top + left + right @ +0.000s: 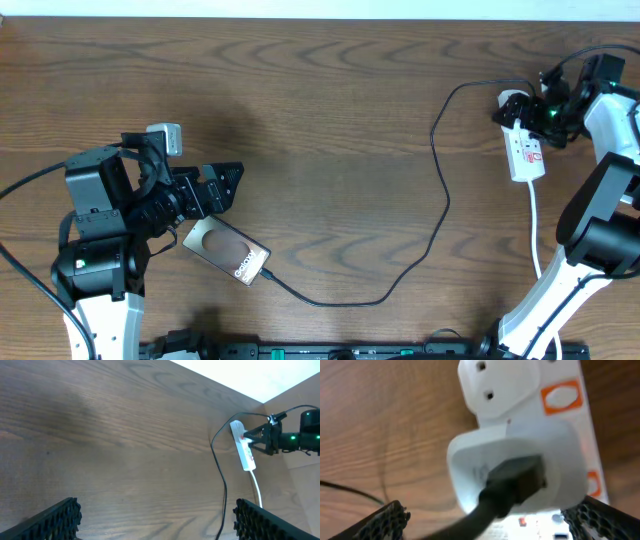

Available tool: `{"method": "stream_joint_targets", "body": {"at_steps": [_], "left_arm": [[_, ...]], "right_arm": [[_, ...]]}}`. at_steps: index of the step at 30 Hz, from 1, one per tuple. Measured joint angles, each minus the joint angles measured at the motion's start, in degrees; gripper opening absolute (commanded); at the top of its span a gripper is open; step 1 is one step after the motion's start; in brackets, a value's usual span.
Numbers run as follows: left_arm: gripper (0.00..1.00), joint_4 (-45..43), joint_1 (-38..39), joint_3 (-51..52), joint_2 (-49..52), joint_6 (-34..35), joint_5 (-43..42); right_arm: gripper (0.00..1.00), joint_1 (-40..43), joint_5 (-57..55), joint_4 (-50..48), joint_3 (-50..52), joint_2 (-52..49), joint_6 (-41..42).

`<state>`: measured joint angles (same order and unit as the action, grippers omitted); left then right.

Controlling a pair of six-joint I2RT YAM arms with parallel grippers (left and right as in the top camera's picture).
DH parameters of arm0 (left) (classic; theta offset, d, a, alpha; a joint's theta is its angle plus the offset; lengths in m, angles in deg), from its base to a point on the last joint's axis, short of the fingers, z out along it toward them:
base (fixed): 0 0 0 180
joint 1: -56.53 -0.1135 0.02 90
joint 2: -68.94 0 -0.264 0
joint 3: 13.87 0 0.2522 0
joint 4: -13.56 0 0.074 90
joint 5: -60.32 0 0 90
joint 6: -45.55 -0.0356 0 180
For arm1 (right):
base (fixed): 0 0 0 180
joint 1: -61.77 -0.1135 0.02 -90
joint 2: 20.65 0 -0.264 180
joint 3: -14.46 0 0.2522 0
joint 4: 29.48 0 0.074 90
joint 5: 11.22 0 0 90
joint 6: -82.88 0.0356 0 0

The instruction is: Plug charger to phone and switch on socket

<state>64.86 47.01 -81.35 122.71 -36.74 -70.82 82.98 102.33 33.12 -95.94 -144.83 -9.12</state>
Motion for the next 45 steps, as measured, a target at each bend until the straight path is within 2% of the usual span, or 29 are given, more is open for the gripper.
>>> {"method": "stream_joint_targets", "body": {"at_steps": [7,17,23,45], "left_arm": [[0.96,-0.02,0.0,0.0,0.0,0.0,0.0],[0.96,0.04,0.0,0.0,0.0,0.0,0.0],[0.96,0.02,0.0,0.0,0.0,0.0,0.02],[0.96,0.02,0.0,0.0,0.0,0.0,0.02]], "right_arm": [[0.99,1.18,-5.77,7.43,-2.32,3.72,4.07],[0.99,1.7,-12.31,20.13,-4.61,25.53,15.21],[0.99,1.7,-12.96,24.9,-4.63,32.7,19.76],[0.99,1.7,-13.09,25.27,-4.63,34.95,21.14]]}}
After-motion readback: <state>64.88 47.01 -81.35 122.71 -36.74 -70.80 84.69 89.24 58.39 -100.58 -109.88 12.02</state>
